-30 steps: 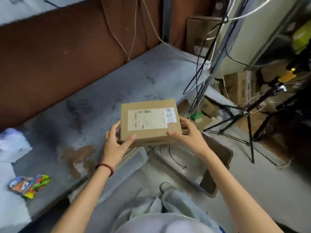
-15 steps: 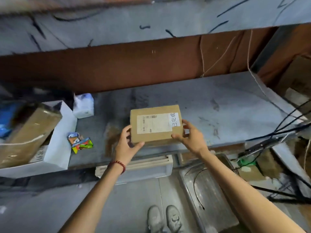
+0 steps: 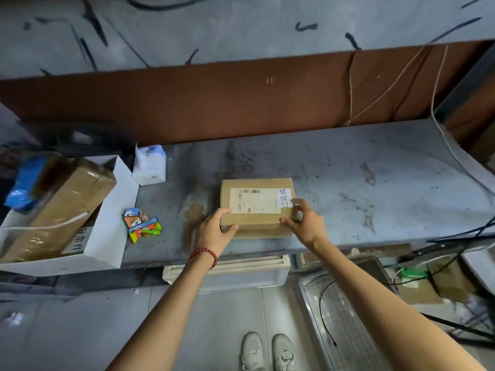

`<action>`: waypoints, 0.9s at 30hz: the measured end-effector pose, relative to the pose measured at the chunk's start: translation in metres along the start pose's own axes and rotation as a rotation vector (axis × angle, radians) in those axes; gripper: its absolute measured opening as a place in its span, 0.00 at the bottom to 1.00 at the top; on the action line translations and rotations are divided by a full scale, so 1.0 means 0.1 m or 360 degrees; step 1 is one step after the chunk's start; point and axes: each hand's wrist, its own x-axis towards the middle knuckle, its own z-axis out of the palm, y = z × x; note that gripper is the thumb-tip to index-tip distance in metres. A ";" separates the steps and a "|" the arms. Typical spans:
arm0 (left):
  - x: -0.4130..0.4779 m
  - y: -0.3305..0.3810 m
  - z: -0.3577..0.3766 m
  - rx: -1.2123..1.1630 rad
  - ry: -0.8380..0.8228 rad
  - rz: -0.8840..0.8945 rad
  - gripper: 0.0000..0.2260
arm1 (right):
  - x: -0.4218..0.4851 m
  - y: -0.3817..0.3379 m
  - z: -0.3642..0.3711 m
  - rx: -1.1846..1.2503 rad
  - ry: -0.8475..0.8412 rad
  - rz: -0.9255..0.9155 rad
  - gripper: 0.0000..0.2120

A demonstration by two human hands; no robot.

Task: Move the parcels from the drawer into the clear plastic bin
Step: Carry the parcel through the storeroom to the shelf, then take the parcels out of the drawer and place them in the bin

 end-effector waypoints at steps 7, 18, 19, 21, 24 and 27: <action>-0.12 0.04 -0.05 0.0188 -0.0293 -0.0025 0.23 | -0.10 -0.02 -0.09 -0.0333 -0.0208 -0.0236 0.29; -1.13 -0.09 -0.24 0.0430 -0.0149 -0.0117 0.20 | -0.82 0.40 -0.20 -0.0706 -0.0291 -0.0408 0.27; -1.22 -0.12 -0.21 0.0416 -0.0158 -0.0148 0.20 | -0.87 0.44 -0.18 -0.0717 -0.0327 -0.0400 0.28; -1.37 -0.15 -0.13 0.0414 -0.0195 -0.0181 0.20 | -0.96 0.50 -0.16 -0.0704 -0.0386 -0.0351 0.28; -1.53 -0.17 -0.04 0.0393 -0.0198 -0.0181 0.19 | -1.06 0.52 -0.13 -0.0637 -0.0437 -0.0330 0.28; -1.59 -0.22 0.04 0.0378 -0.0187 -0.0201 0.19 | -1.16 0.55 -0.04 -0.0636 -0.0491 -0.0373 0.27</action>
